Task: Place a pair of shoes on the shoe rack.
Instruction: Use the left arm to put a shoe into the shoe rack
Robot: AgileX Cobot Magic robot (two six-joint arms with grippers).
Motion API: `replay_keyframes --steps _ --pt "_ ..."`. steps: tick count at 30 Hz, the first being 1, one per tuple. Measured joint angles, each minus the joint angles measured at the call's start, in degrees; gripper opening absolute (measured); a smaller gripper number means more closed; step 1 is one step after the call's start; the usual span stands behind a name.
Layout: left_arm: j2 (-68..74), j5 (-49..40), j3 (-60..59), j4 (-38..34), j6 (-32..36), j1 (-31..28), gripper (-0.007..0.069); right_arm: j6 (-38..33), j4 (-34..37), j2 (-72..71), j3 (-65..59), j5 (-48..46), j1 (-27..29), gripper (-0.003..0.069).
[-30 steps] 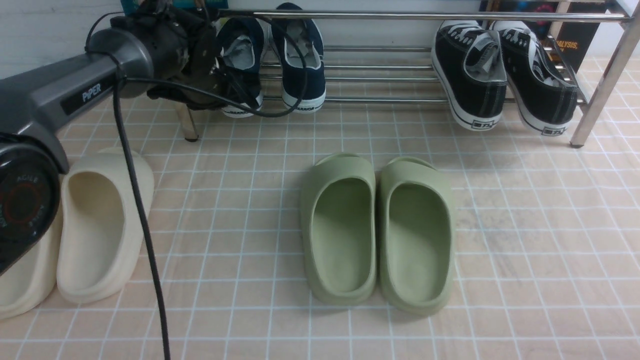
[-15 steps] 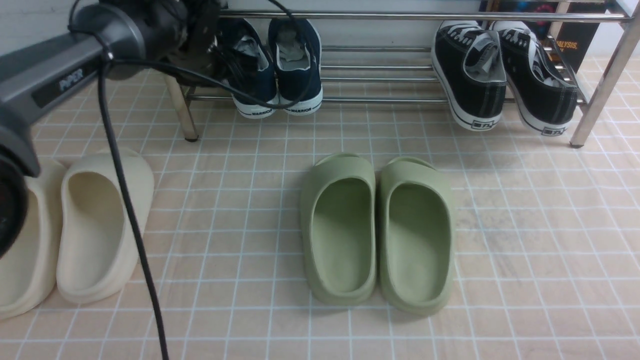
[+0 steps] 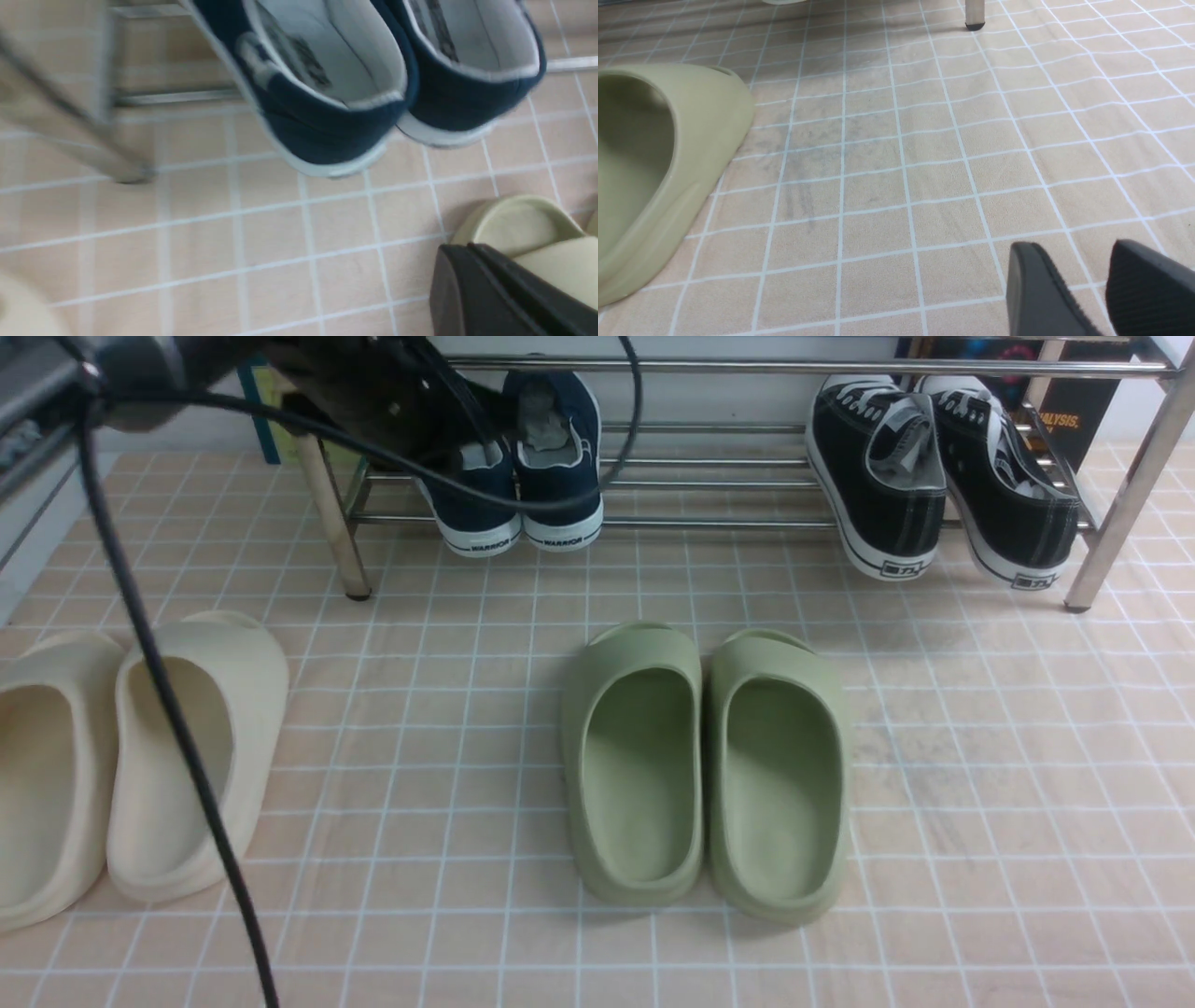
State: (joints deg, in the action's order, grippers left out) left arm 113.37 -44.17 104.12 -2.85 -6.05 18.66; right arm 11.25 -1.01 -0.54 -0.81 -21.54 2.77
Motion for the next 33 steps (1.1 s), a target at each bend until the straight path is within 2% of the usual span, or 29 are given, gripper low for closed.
replay_keyframes --steps 5,9,12,17,21,24,28,33 --pt "5.0 4.0 -0.1 -0.8 1.4 0.0 0.0026 0.0 0.0 0.0 0.0 0.0 0.0 0.0239" --pt "6.1 9.2 -0.1 6.0 -1.9 0.0 0.0026 0.0 0.0 0.0 0.0 0.0 0.0 0.0239" --pt "6.1 11.0 -0.1 14.2 -9.3 -0.1 0.0026 0.0 0.0 0.0 0.0 0.0 0.0 0.0239" --pt "6.1 8.0 -0.1 25.5 -21.1 0.4 0.0026 0.0 0.0 0.0 0.0 0.0 0.0 0.0239" --pt "5.8 4.8 -0.1 30.8 -25.6 -0.3 0.0026 0.0 0.0 0.0 0.0 0.0 0.0 0.0239" --pt "4.7 4.1 -0.1 30.6 -25.8 -0.2 0.0026 0.0 0.0 0.0 0.0 0.0 0.0 0.0239" --pt "1.8 4.2 -0.1 26.3 -25.8 0.4 0.0026 0.0 0.0 0.0 0.0 0.0 0.0 0.0239" --pt "-0.5 4.4 -0.1 18.0 -20.7 1.1 0.0026 0.0 0.0 0.0 0.0 0.0 0.0 0.0239"
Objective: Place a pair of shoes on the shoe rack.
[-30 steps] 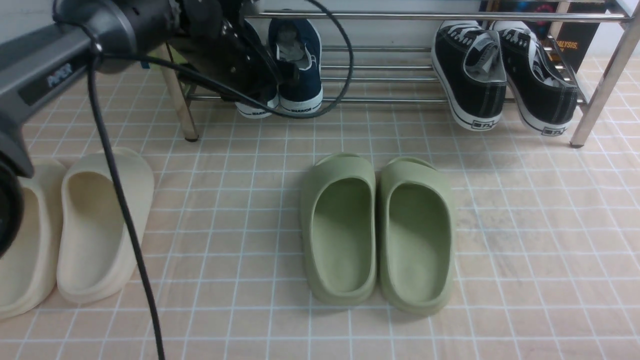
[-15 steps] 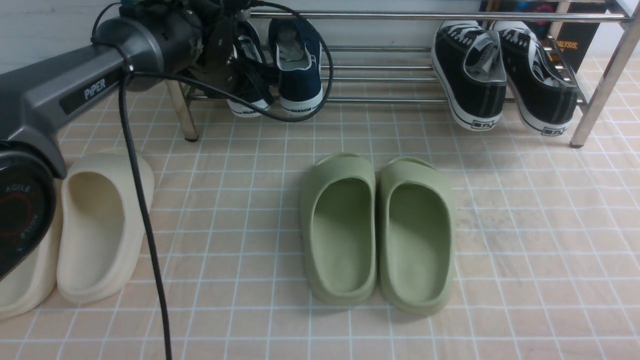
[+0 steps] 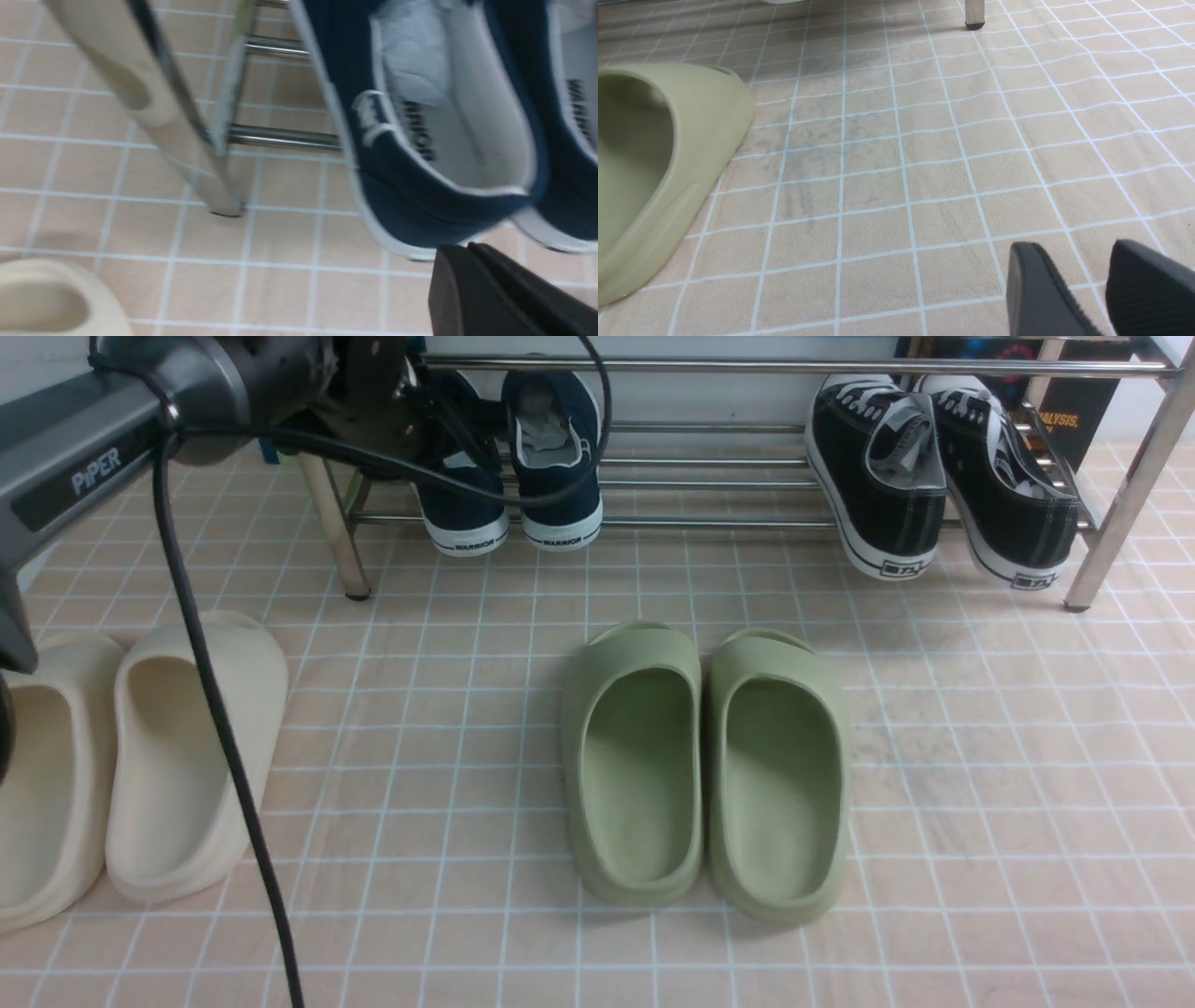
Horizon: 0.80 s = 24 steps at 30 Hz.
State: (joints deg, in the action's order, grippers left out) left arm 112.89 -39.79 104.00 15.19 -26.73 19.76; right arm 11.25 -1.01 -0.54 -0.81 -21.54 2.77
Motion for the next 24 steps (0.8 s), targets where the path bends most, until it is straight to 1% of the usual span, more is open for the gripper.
replay_keyframes --steps 3,7,10,15,16,19,20,24 --pt "-3.0 -1.6 0.0 -5.4 7.6 0.2 0.0026 0.0 0.0 0.0 0.0 0.0 0.0 0.0239" --pt "-10.8 -2.4 -0.2 -7.1 15.3 0.2 0.0026 0.0 0.0 0.0 0.0 0.0 0.0 0.0239" --pt "-19.0 -2.6 -0.2 -7.3 18.1 0.2 0.0027 0.0 0.0 0.0 0.0 0.0 0.0 0.0239" --pt "-34.0 -2.5 -2.4 -7.3 20.7 0.2 0.0032 0.0 0.0 0.0 0.0 0.0 0.0 0.0239" --pt "-36.9 -1.7 -4.4 -7.3 21.3 0.2 0.0033 0.0 0.0 0.0 0.0 0.0 0.0 0.0239" --pt "-48.9 5.2 -14.9 -7.1 23.9 0.2 0.0036 0.0 0.0 0.0 0.0 0.0 0.0 0.0239" --pt "-49.7 5.2 -15.7 -7.1 23.9 0.2 0.0036 0.0 0.0 0.0 0.0 0.0 0.0 0.0239" --pt "-65.1 16.8 -36.7 -4.6 23.8 0.2 0.0037 0.0 0.0 0.0 0.0 0.0 0.0 0.0239"
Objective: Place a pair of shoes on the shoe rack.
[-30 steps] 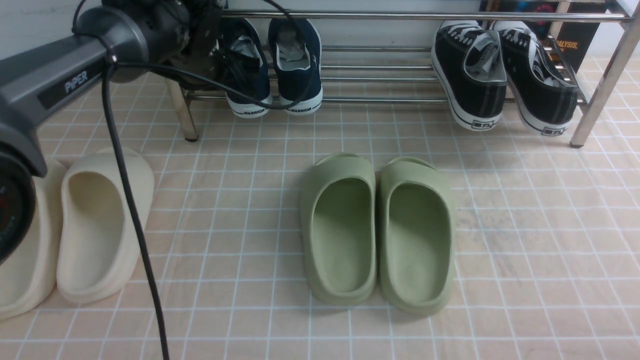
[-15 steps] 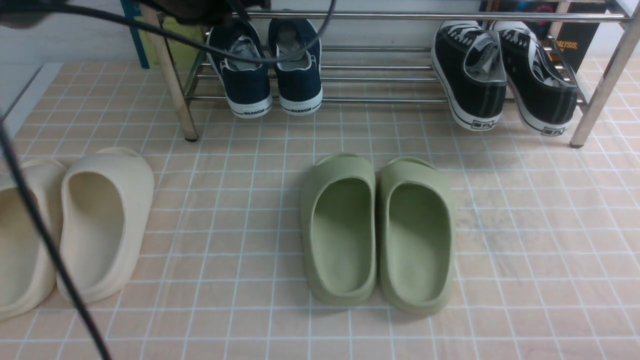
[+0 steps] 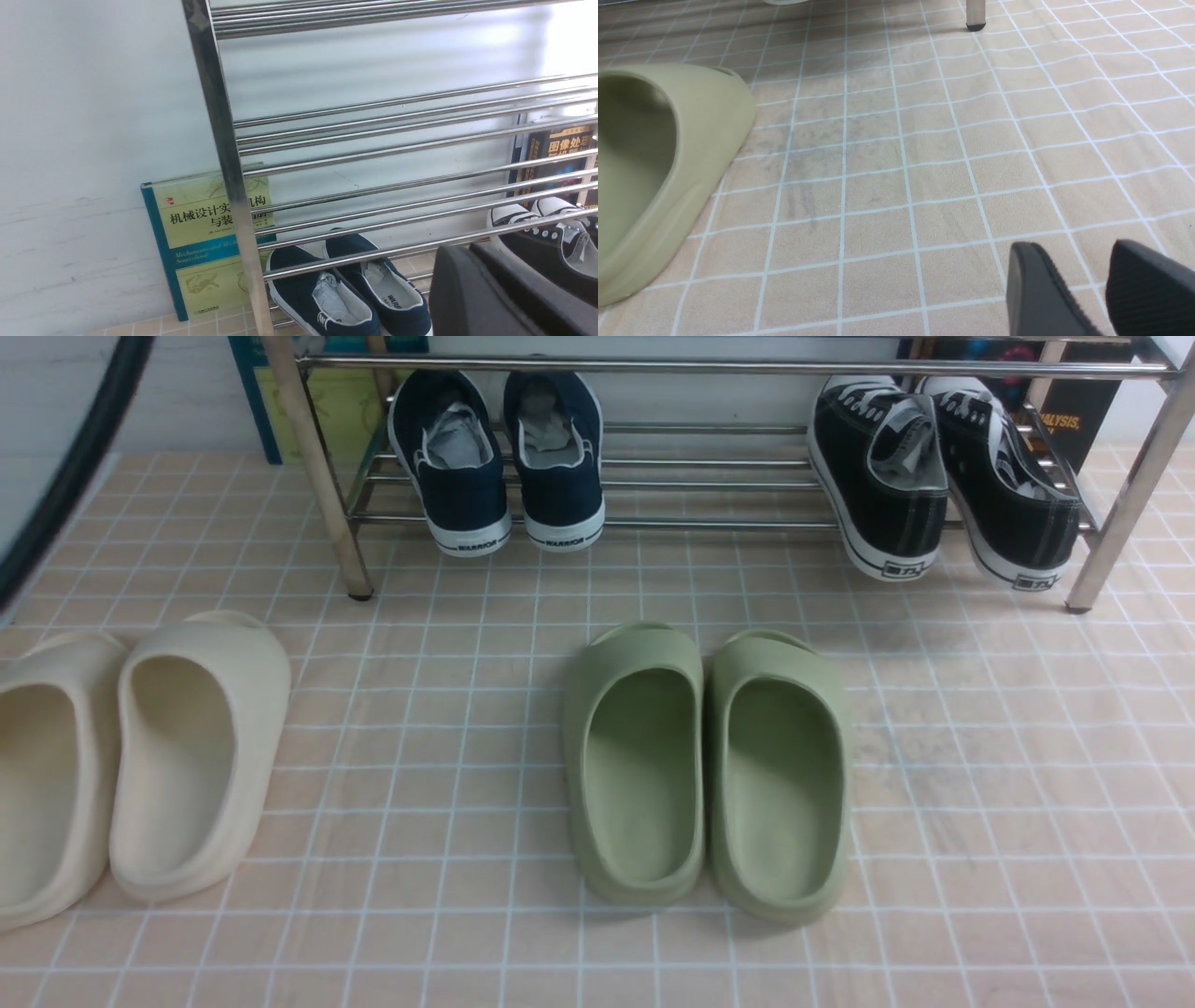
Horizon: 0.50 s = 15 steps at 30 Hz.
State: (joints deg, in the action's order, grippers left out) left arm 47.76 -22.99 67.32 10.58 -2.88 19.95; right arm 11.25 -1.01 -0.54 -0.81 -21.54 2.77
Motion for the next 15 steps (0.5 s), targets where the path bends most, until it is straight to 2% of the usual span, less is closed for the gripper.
replay_keyframes --steps 1,7,15 --pt "-0.5 1.0 -0.9 0.1 -0.2 0.0 0.0037 0.0 0.0 0.0 0.0 0.0 0.0 0.0239" --pt "-11.3 8.7 -24.5 3.4 -1.9 0.0 0.0038 0.0 0.0 0.0 0.0 0.0 0.0 0.0239" --pt "-13.1 8.8 -38.0 6.1 -2.0 0.0 0.0044 0.0 0.0 0.0 0.0 0.0 0.0 0.0239"
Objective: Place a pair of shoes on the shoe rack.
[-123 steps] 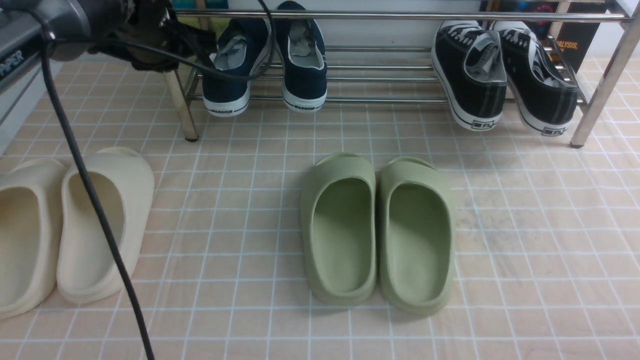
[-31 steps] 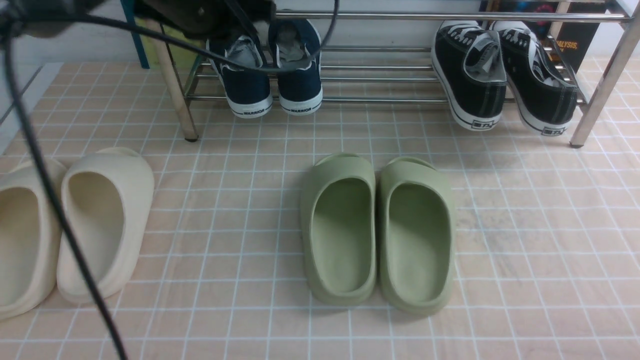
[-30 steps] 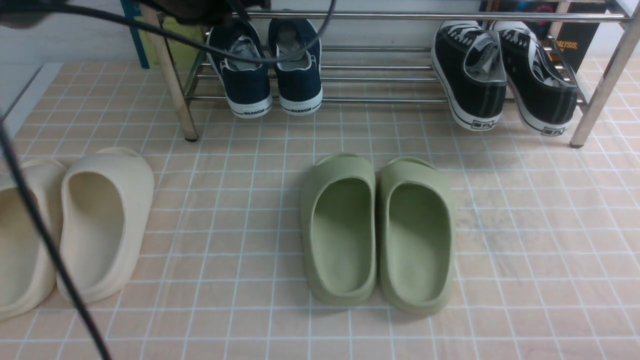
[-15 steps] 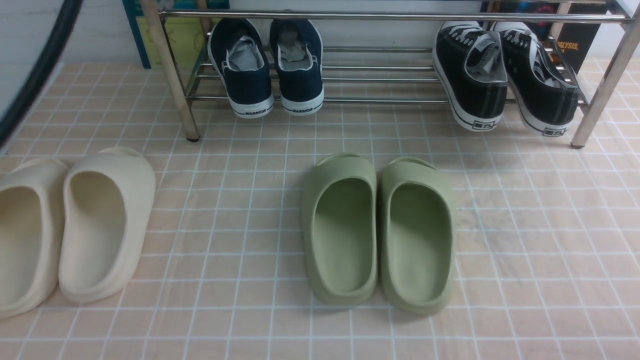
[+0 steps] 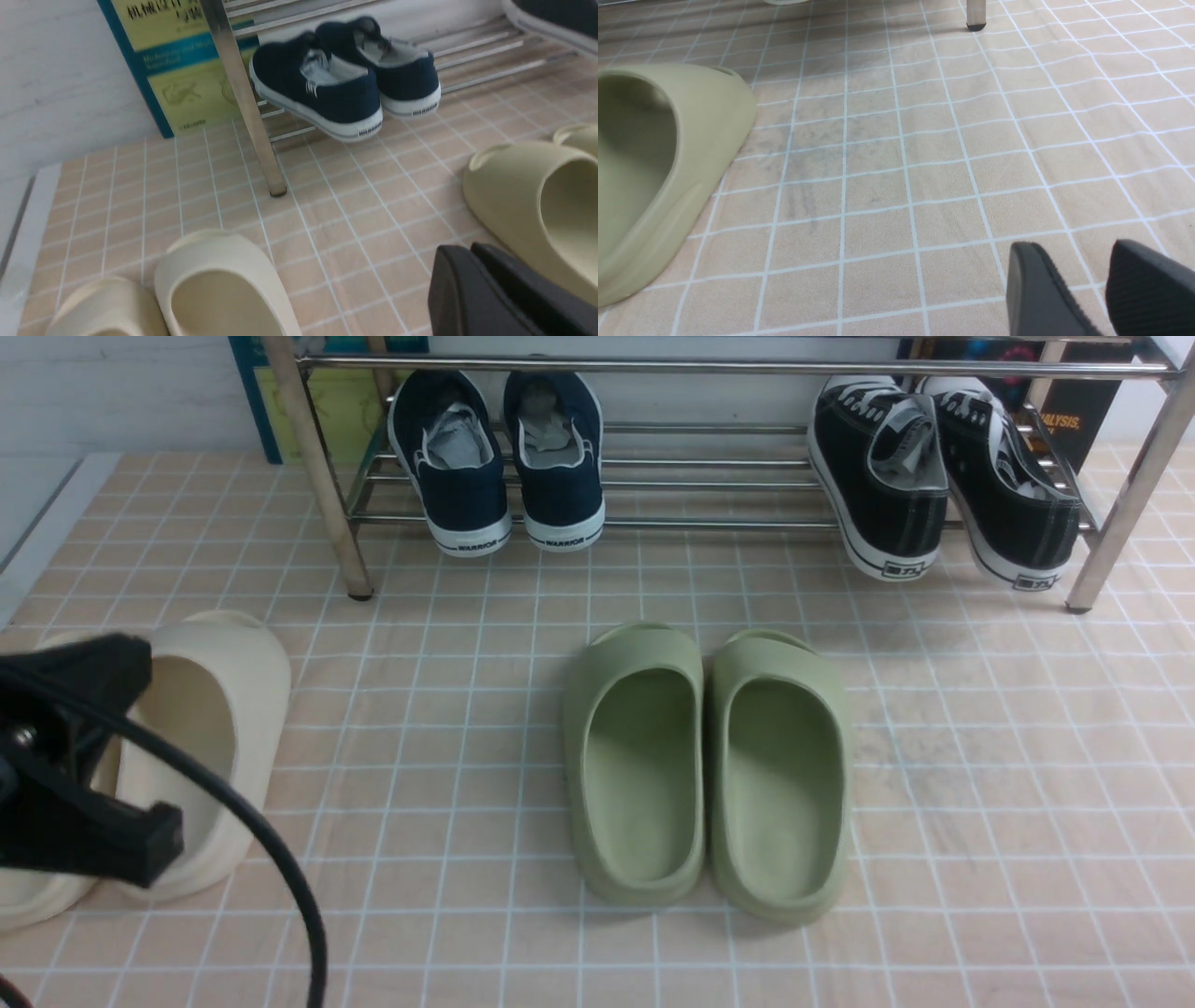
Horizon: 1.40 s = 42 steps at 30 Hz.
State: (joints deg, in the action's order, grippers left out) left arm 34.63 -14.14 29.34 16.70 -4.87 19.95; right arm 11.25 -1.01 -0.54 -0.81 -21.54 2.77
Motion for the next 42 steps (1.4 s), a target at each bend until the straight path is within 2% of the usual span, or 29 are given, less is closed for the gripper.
replay_keyframes --steps 16,23,25,31,32,33,36,38,39,42 --pt "-1.9 -3.6 -12.4 0.1 0.0 0.0 0.0055 0.0 -0.1 0.0 0.0 0.0 0.0 0.0239" --pt "-16.6 -3.7 -21.7 0.1 0.0 0.0 0.0061 0.0 -0.1 0.0 0.0 0.0 0.0 0.0239" --pt "-25.5 -3.6 -25.5 0.1 -1.2 -0.5 0.0063 0.0 -0.1 0.0 0.0 0.0 0.0 0.0239" --pt "-34.7 -2.6 -29.1 -2.0 -5.5 -6.6 0.0066 0.0 0.0 0.0 0.0 0.0 0.0 0.0239" --pt "-35.1 -1.8 -30.1 -4.2 -4.8 -9.5 0.0065 0.0 0.0 0.0 0.0 0.0 0.0 0.0239" --pt "-35.1 -1.8 -30.2 -4.5 -4.6 -9.5 0.0065 0.0 0.0 0.0 0.0 0.0 0.0 0.0239" --pt "-35.3 -1.6 -30.9 -10.7 1.6 -13.8 0.0065 0.0 0.0 0.0 0.0 0.0 0.0 0.0239" --pt "-35.3 -2.4 -30.9 -12.2 3.8 -14.6 0.0065 0.0 0.0 0.0 0.0 0.0 0.0 0.0239" --pt "-35.3 -5.0 -30.9 -13.2 7.1 -15.0 0.0067 0.0 0.0 0.0 0.0 0.0 0.0 0.0239" --pt "-35.3 -7.0 -30.7 -13.6 9.4 -15.1 0.0067 0.0 0.0 0.0 0.0 0.0 0.0 0.0239"
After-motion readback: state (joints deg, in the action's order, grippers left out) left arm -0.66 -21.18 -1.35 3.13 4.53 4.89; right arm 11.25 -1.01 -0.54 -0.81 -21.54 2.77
